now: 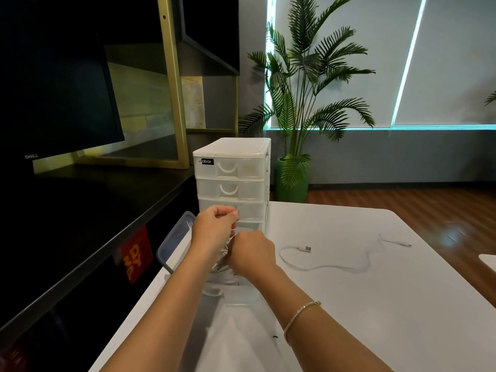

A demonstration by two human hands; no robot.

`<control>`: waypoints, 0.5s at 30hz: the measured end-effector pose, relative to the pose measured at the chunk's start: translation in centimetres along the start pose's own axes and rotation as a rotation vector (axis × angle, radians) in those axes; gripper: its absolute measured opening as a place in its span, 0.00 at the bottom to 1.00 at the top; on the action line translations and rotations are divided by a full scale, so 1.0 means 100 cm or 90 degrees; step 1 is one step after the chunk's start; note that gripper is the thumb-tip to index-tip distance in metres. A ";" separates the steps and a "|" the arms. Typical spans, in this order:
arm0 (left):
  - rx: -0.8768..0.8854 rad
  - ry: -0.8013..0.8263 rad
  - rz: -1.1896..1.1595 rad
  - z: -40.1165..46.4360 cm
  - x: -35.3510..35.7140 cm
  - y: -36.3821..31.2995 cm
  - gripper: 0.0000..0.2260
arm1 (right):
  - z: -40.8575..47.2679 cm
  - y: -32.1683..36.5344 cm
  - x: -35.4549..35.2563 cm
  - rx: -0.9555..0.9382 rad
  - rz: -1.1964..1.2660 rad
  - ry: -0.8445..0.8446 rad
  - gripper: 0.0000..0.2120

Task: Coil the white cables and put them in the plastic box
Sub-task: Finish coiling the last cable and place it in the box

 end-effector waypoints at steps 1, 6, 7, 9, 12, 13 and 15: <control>0.000 -0.002 0.002 -0.001 0.002 -0.001 0.07 | -0.001 -0.001 0.002 -0.008 0.001 0.005 0.14; 0.008 0.001 0.013 -0.006 0.008 -0.010 0.07 | -0.009 -0.016 -0.007 -0.002 0.115 -0.032 0.17; 0.013 0.002 0.010 -0.005 0.008 -0.012 0.08 | -0.007 -0.021 -0.010 0.015 0.158 -0.045 0.16; 0.022 0.012 0.004 -0.005 0.010 -0.014 0.08 | -0.004 -0.038 -0.016 0.057 0.230 -0.073 0.14; 0.024 0.024 -0.004 -0.005 0.015 -0.015 0.06 | -0.006 -0.068 -0.021 0.124 0.237 -0.103 0.12; 0.022 0.025 -0.007 -0.006 0.018 -0.016 0.05 | -0.008 -0.078 -0.019 0.142 0.210 -0.099 0.12; 0.018 0.029 -0.007 -0.008 0.026 -0.016 0.06 | -0.014 -0.094 -0.012 0.168 0.145 -0.066 0.13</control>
Point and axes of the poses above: each hand's wrist, its own z-axis towards the middle knuckle, its own x-axis out of the palm, y = z × x, the point moved 3 cm from there along z, towards the middle knuckle, and after that the axes turned 8 degrees about z, right-handed, at the moved point
